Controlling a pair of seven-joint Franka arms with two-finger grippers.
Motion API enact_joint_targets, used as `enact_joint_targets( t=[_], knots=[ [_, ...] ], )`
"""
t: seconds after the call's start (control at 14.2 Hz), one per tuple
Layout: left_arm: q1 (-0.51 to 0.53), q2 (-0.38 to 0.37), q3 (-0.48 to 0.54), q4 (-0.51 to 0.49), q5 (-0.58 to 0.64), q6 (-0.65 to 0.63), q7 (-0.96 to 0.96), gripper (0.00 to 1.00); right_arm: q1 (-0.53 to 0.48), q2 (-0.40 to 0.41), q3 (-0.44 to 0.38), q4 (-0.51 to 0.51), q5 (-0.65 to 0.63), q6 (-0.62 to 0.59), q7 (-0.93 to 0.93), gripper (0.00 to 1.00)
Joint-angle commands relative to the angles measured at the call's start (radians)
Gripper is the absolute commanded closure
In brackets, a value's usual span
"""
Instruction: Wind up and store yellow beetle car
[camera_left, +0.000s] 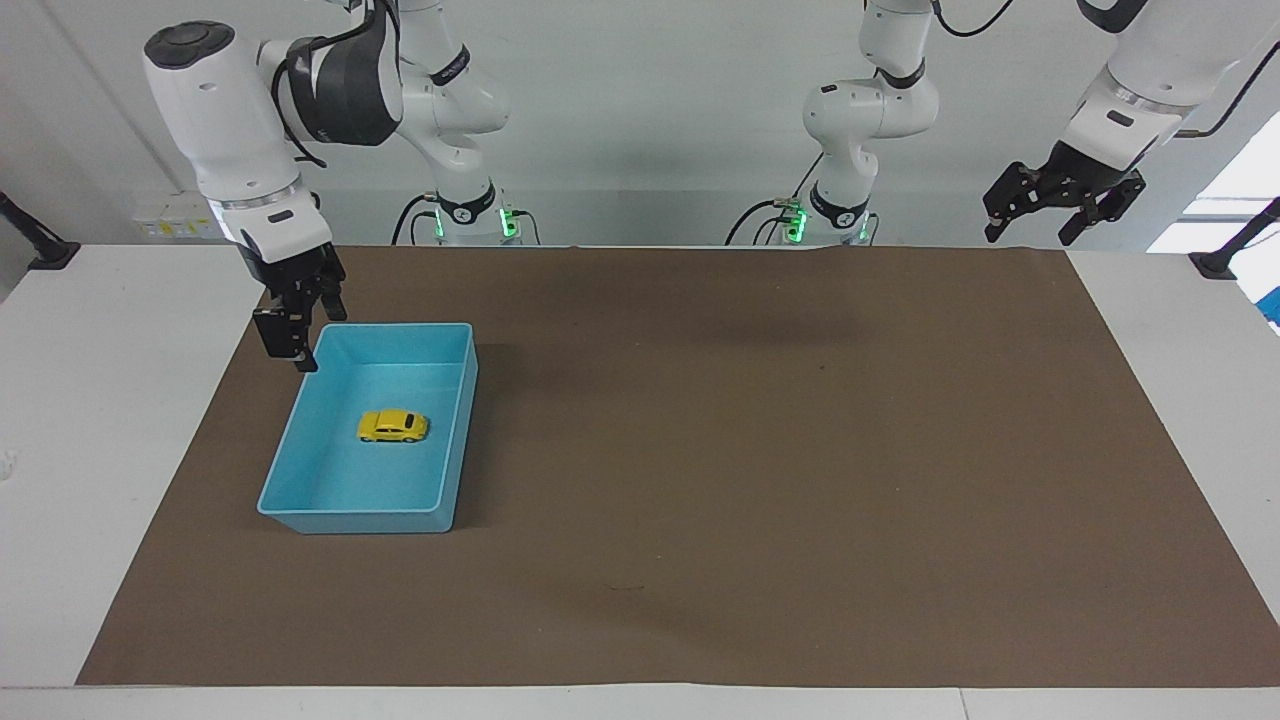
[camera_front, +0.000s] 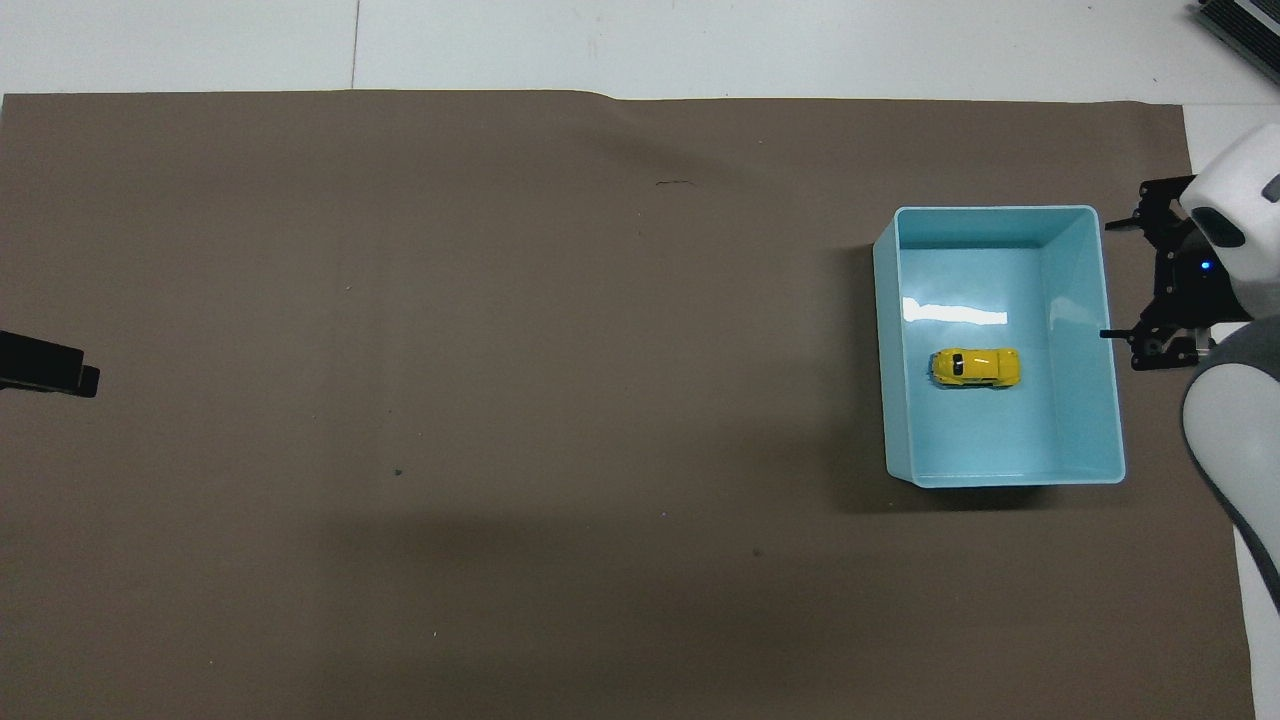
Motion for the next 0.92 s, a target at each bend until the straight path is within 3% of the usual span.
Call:
enact_joint_targets(
  t=[0.0, 0.35, 0.56, 0.85],
  knots=[
    [0.007, -0.025, -0.002, -0.023, -0.006, -0.002, -0.002, 0.0, -0.004, -0.004, 0.008, -0.005, -0.005, -0.008, 0.017, 0.0],
    [0.007, -0.025, -0.002, -0.023, -0.006, -0.002, -0.002, 0.0, -0.004, -0.014, 0.003, 0.022, 0.015, -0.01, 0.033, 0.0],
    [0.007, -0.025, -0.002, -0.023, -0.006, -0.002, -0.002, 0.0, -0.005, -0.025, -0.004, 0.09, 0.015, -0.088, 0.166, 0.0],
    [0.007, -0.025, -0.002, -0.023, -0.006, -0.002, -0.002, 0.0, -0.005, -0.03, 0.0, 0.099, 0.014, -0.143, 0.357, 0.0]
  ],
)
